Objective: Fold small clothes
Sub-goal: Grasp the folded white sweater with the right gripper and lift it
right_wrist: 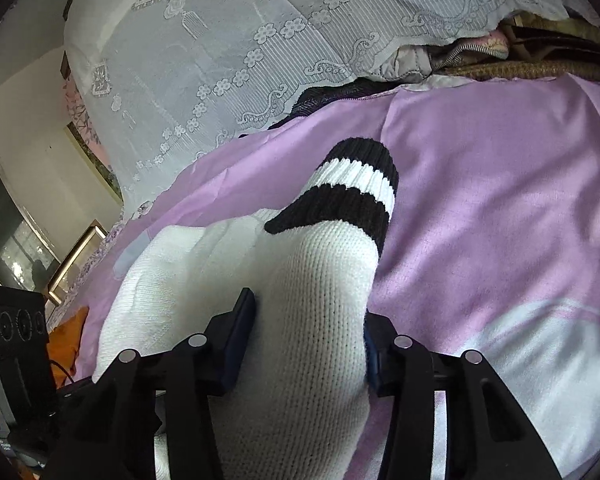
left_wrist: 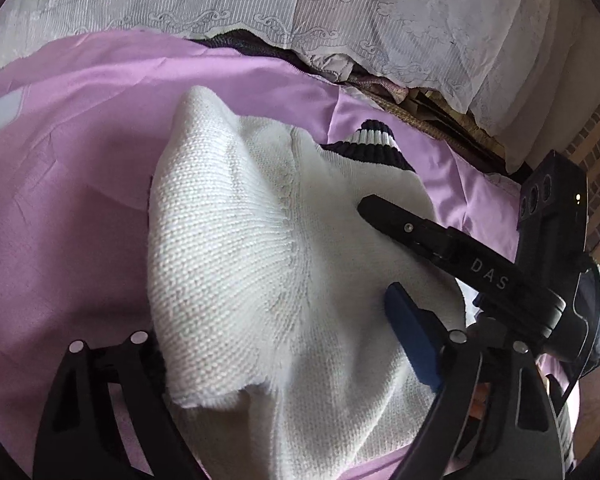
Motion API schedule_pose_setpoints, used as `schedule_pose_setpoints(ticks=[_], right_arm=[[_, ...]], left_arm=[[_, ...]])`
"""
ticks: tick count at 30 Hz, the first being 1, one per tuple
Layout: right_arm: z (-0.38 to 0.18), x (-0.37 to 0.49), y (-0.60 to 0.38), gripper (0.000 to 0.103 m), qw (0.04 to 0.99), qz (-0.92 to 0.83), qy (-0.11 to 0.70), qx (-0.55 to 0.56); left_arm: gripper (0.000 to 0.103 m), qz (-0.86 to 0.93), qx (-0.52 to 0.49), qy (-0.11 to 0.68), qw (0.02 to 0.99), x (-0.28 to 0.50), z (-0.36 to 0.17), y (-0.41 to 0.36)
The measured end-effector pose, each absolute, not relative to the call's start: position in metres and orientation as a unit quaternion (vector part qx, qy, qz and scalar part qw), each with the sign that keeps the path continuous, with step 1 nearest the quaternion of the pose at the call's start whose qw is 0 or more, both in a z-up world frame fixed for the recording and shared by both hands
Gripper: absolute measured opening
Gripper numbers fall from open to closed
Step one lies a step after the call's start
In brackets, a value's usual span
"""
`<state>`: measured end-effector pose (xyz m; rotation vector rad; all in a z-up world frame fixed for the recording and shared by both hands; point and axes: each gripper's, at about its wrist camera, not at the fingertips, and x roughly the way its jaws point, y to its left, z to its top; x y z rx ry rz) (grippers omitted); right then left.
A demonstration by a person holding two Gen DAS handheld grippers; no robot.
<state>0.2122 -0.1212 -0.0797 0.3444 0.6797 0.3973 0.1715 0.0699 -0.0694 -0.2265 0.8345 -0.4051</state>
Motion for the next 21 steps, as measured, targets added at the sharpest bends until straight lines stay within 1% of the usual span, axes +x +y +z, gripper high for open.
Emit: schedule_pose_setpoints(ticks=[3,11,13,16,17,20,21], right_arm=[[-0.077,0.209,-0.121,0.047,0.914,0.188,0.323,0.156],[-0.082,0.213,-0.126,0.048,0.904,0.194,0.335,0.180],[-0.084,0.214,-0.127,0.048,0.902,0.196,0.337,0.184],[-0.086,0.215,-0.129,0.049,0.897,0.200,0.341,0.196],[-0.087,0.216,-0.130,0.050,0.896,0.202,0.343,0.200],[-0.090,0.218,-0.132,0.051,0.891,0.205,0.346,0.210],[-0.090,0.218,-0.133,0.051,0.890,0.206,0.347,0.212]], left_arm=[[0.079,-0.186,-0.085,0.389,0.898,0.166,-0.065,0.065],[0.079,-0.178,-0.064,0.384,0.904,0.164,-0.064,0.060],[0.081,-0.180,-0.073,0.389,0.901,0.165,-0.066,0.063],[0.089,-0.185,-0.101,0.403,0.891,0.172,-0.072,0.069],[0.098,-0.183,-0.114,0.412,0.885,0.176,-0.076,0.072],[0.099,-0.209,-0.173,0.440,0.856,0.188,-0.088,0.087],[0.099,-0.214,-0.177,0.441,0.853,0.188,-0.088,0.088]])
